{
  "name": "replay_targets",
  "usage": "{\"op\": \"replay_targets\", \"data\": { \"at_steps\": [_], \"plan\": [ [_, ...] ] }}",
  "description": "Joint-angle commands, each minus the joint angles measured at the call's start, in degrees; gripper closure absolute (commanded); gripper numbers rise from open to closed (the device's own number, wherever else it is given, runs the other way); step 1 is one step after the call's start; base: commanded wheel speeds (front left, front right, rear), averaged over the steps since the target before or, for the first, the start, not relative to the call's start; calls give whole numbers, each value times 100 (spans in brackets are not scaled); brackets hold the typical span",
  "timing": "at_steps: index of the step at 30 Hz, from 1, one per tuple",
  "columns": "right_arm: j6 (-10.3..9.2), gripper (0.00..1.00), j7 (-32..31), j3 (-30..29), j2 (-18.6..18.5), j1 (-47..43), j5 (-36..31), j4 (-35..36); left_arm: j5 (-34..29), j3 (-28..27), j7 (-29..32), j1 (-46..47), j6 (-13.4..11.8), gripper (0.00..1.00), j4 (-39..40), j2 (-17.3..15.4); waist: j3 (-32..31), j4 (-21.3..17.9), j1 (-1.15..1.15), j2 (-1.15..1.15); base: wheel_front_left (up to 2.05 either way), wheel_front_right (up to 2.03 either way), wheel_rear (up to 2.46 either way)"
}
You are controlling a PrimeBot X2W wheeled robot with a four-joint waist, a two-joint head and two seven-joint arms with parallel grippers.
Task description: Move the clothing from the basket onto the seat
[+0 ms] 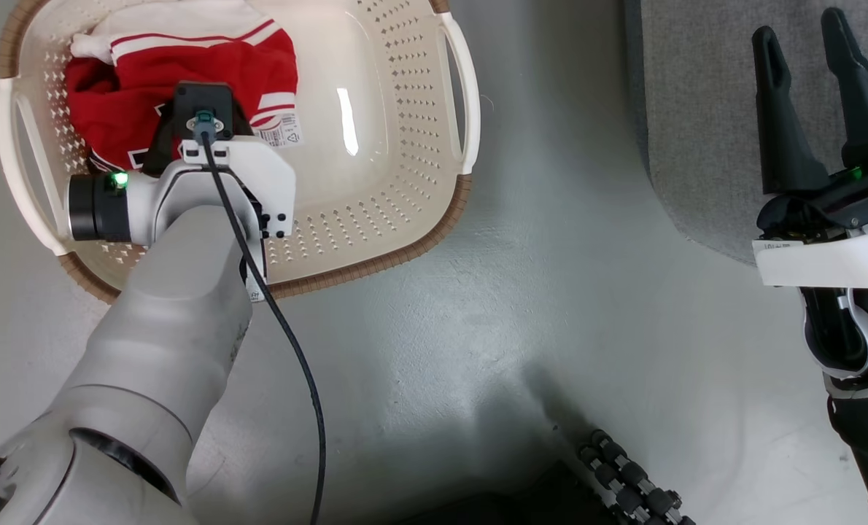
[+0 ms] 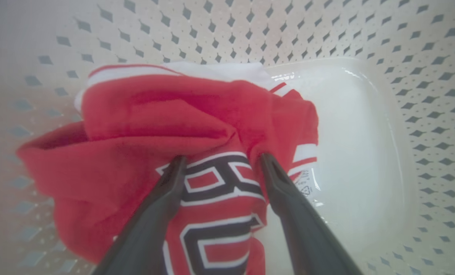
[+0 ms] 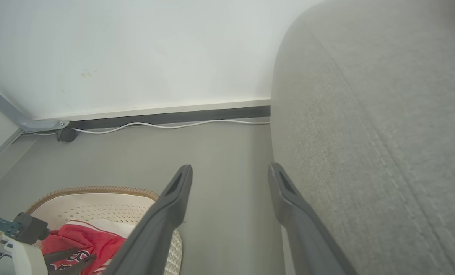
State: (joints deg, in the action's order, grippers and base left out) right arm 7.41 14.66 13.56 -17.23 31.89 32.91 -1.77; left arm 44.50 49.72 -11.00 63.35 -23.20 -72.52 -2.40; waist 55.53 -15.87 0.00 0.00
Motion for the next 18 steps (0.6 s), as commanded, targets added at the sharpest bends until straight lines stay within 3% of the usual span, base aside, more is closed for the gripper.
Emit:
{"op": "replay_targets", "data": {
  "at_steps": [1,3,4,5,6,9,18],
  "plan": [
    [8,0,34,59,-79,-152,71,171,-114,45,76,55,-69,0,-10,-48,55,-18,0,0,0,0,0],
    [8,0,34,44,-87,-146,86,193,-190,155,170,114,-89,0,-41,-48,99,-17,0,0,0,0,0],
    [8,0,34,39,-84,-142,91,200,-206,192,235,136,-84,19,-54,-48,114,-13,0,0,0,0,0],
    [8,0,34,37,-79,-134,86,210,-218,214,250,164,-85,67,-64,-48,128,-10,0,0,0,0,0],
    [8,0,34,40,-70,-122,89,220,-239,249,296,181,-65,100,-76,-48,135,-10,0,0,0,0,0],
    [8,0,34,32,-53,-78,108,223,-213,255,322,195,33,100,-99,-55,109,6,0,0,0,0,0],
    [8,0,34,23,-90,-71,56,107,-125,212,-312,-103,700,100,-88,-70,-477,138,0,0,0,0,0]
  ]
}}
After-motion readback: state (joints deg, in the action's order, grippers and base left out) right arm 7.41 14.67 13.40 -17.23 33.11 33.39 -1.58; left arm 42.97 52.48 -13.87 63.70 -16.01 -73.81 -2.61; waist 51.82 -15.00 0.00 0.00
